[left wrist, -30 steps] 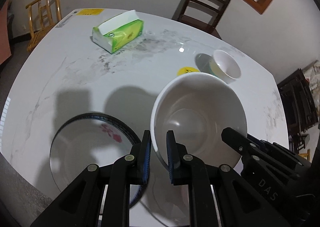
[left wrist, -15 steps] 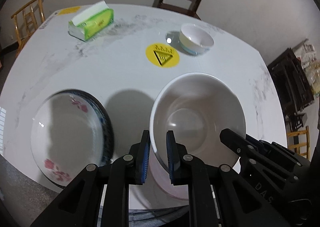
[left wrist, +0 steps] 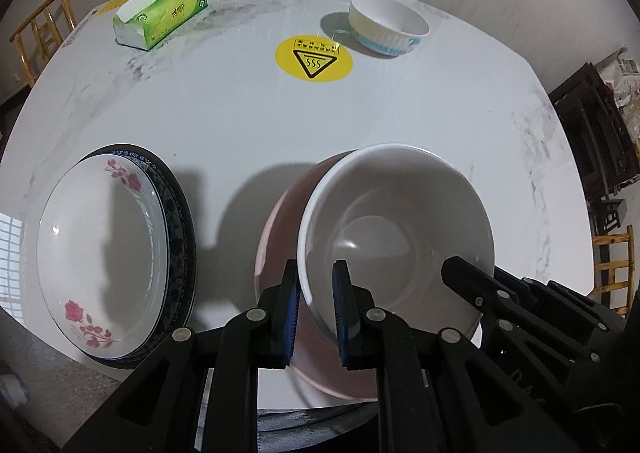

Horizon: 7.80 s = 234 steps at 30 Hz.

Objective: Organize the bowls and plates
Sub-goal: 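Lower the white bowl into the pink bowl with both grippers, then open both grippers and lift them out of the nested bowls, then move both grippers toward the small blue-banded white bowl, then grasp the rim of the small blue-banded bowl with both grippers, then lift the small bowl with both grippers and carry it over the nested bowls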

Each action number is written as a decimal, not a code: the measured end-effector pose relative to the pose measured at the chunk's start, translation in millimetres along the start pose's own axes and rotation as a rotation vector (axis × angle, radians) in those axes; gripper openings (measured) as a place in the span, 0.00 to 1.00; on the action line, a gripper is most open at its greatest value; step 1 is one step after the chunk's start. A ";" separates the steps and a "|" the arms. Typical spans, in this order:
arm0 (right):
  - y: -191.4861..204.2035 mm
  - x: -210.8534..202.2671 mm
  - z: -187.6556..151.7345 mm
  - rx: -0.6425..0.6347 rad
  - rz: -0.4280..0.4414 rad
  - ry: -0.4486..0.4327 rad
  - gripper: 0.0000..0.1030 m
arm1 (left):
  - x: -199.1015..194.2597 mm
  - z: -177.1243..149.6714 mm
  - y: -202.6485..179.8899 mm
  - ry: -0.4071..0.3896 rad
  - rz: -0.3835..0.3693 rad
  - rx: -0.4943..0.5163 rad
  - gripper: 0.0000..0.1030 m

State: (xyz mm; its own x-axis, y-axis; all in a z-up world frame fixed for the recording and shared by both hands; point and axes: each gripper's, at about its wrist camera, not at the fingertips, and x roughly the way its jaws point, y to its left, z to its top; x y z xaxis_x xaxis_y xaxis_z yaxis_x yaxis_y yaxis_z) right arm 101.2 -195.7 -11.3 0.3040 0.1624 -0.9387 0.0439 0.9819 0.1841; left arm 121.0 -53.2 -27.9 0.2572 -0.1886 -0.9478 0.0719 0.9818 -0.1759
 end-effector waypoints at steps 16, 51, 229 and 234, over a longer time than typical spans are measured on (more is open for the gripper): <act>6.8 8.0 2.6 -0.035 -0.031 0.014 0.17 | 14.1 1.2 -2.0 0.048 0.014 -0.005 0.15; 9.2 10.9 6.1 -0.013 -0.028 0.045 0.17 | 12.3 9.8 12.9 0.102 -0.117 -0.070 0.32; -19.7 -55.5 88.5 -0.078 0.065 -0.218 0.15 | -27.6 83.0 -20.0 -0.138 -0.093 0.026 0.13; -10.2 -61.5 69.8 -0.097 0.064 -0.212 0.15 | -37.2 61.4 -11.6 -0.134 -0.096 0.006 0.13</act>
State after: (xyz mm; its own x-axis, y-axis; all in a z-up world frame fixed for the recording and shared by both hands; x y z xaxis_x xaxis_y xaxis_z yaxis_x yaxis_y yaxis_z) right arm 148.5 -222.4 64.9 0.4967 0.2108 -0.8419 -0.0703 0.9767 0.2030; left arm 169.7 -59.0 25.7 0.3748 -0.2835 -0.8827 0.1084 0.9590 -0.2619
